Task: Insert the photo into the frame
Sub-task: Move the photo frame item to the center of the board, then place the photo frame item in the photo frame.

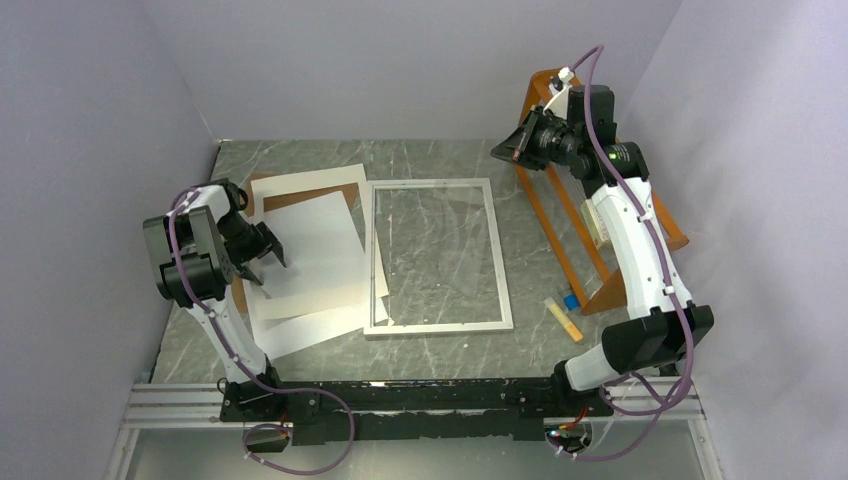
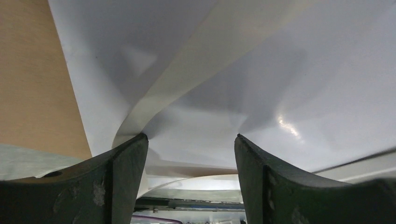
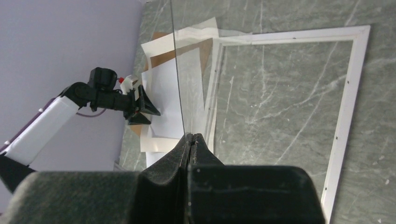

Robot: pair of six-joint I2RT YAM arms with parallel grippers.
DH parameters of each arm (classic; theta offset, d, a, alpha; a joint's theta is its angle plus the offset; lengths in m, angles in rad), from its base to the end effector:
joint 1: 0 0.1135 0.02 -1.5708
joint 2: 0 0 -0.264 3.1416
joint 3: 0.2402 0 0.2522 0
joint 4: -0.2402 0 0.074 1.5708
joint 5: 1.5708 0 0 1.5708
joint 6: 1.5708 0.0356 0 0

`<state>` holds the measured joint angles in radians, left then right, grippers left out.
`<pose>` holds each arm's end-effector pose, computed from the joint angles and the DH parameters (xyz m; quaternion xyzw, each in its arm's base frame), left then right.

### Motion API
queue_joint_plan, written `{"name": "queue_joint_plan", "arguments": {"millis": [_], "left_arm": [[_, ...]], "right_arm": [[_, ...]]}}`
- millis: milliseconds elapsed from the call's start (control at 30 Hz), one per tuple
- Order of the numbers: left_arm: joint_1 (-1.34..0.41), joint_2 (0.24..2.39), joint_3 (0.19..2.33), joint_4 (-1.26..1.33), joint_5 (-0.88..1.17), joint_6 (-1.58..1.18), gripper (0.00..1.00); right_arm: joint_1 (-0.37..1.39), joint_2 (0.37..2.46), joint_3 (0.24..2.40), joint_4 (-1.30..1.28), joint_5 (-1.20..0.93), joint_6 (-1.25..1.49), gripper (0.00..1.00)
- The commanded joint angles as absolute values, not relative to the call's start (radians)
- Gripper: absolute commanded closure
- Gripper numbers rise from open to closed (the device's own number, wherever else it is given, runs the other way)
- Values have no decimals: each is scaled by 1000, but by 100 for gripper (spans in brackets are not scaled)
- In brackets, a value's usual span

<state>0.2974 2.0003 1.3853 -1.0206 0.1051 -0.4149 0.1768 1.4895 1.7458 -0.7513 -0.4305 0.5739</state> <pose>0.3429 0.1012 0.1520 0.3496 -0.9349 0.0505 0.0354 0.3064 0.0698 0.4462 0.0582 0.8441 0.3541 0.3984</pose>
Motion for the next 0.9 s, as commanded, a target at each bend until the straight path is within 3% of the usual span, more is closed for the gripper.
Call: {"name": "queue_joint_plan", "arguments": {"millis": [0,233,400,567,867], "left_arm": [[321,2053,1484,-995,-54,-368,25],[322,1992,1534,-993,225,-332,20],[321,1963,1502,-988,180,-341,13],[320,1872,1480,-946,166,-354,13],[281,1732,1469,-820,380,-398,17]], "right_arm": [[171,1513,1829,-701,-505,580,100],[171,1522,1820,-653,-634,651,100],[172,1511,1793,-627,-654,670,100],[174,1510,1767,-595,-698,701,100],[258,1481,1680,-343,-853,940,100]]}}
